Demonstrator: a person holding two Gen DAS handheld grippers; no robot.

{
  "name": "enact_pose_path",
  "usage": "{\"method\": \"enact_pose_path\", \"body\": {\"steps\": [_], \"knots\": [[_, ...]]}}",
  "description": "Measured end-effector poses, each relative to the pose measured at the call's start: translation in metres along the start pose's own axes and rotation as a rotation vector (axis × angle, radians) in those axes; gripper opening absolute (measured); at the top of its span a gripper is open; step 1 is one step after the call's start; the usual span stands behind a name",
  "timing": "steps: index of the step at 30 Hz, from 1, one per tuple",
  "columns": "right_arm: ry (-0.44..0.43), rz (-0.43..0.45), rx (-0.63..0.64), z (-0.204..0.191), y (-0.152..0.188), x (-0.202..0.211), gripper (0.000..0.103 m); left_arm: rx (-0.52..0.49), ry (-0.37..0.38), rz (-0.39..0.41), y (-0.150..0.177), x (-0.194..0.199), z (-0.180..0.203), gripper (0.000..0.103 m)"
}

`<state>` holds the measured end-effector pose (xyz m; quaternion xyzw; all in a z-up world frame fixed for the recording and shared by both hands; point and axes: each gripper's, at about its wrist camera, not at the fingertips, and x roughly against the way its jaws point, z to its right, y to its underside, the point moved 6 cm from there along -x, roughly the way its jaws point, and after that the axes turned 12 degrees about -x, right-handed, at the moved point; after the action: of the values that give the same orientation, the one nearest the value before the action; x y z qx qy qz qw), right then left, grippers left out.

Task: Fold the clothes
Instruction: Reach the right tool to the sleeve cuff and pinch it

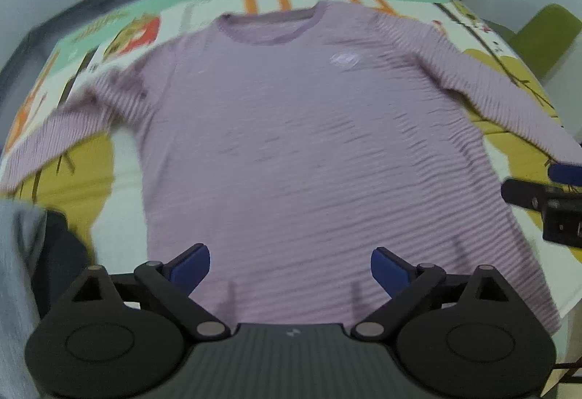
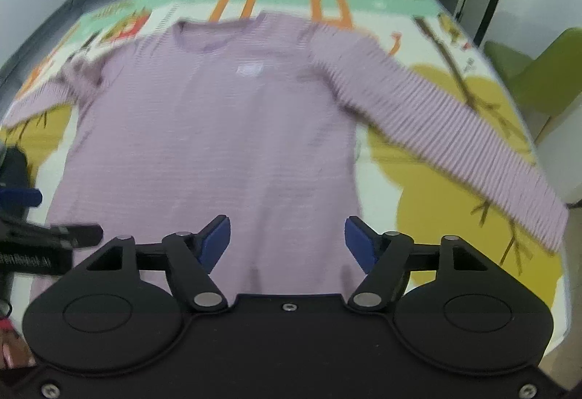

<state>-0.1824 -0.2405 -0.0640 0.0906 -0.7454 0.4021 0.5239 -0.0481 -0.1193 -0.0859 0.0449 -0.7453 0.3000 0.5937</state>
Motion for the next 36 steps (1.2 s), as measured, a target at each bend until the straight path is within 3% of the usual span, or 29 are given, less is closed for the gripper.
{"method": "enact_pose_path", "body": {"steps": [6,14,20,25,32,36], "knots": [[0.016,0.068,-0.059,0.018,-0.033,0.01,0.077,-0.079,0.007,0.051,-0.043,0.001,0.036,0.1],[0.066,0.098,-0.165,0.074,-0.055,0.012,0.081,-0.16,0.044,0.094,-0.094,-0.008,0.091,0.1],[0.103,0.125,-0.214,0.118,-0.074,0.003,0.083,-0.153,0.064,0.093,-0.127,-0.028,0.117,0.1],[0.108,0.106,-0.265,0.152,-0.091,-0.023,0.083,-0.108,0.086,0.066,-0.15,-0.055,0.132,0.1],[0.11,0.074,-0.294,0.181,-0.109,-0.079,0.082,-0.128,0.043,0.088,-0.182,-0.098,0.142,0.1],[0.115,0.045,-0.308,0.196,-0.118,-0.115,0.07,-0.164,0.047,0.091,-0.19,-0.118,0.152,0.1]]}}
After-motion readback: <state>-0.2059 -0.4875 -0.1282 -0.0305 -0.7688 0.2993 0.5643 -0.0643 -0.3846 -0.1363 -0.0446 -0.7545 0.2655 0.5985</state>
